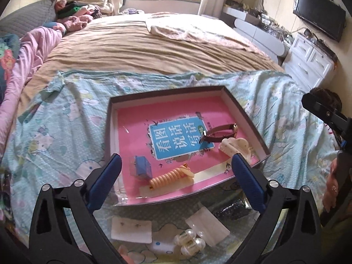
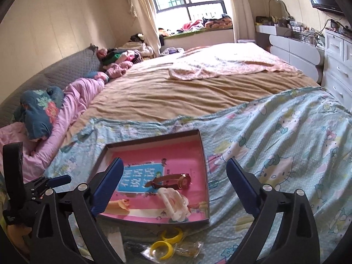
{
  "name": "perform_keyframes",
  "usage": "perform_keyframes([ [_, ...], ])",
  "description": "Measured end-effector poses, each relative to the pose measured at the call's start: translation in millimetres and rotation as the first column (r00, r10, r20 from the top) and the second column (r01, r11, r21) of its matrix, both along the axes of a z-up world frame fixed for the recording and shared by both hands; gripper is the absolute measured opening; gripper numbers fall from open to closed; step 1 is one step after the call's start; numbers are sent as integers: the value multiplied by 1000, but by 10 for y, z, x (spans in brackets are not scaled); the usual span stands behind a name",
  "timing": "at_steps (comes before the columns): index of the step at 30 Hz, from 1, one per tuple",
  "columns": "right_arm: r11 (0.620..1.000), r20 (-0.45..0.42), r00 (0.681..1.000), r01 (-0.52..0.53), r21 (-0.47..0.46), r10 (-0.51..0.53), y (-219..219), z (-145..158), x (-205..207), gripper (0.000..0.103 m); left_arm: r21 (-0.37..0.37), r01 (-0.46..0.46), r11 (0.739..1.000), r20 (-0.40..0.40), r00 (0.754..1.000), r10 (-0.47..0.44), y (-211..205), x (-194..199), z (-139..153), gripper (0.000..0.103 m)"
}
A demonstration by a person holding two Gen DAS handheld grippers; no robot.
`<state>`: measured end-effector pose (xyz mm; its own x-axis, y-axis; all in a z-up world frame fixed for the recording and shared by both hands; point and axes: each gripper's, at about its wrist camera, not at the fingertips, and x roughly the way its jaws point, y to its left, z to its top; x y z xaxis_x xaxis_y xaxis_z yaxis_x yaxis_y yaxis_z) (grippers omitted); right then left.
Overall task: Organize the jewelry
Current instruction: 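Withdraw both tools from the box back over the remaining jewelry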
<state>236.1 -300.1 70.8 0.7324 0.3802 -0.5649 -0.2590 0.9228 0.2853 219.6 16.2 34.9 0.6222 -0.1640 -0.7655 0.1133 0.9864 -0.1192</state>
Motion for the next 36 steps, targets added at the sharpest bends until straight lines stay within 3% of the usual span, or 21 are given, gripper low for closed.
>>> perform_keyframes([
  [15,999,102,994,-38,9,37,105,393,-497,96,-26,-43,999,95,994,45,192,-506,389,93],
  [36,996,156,985,-75,-42,80,307,594,-1072,98,-33,-13,999,140,990,18,249,-1043,408,93],
])
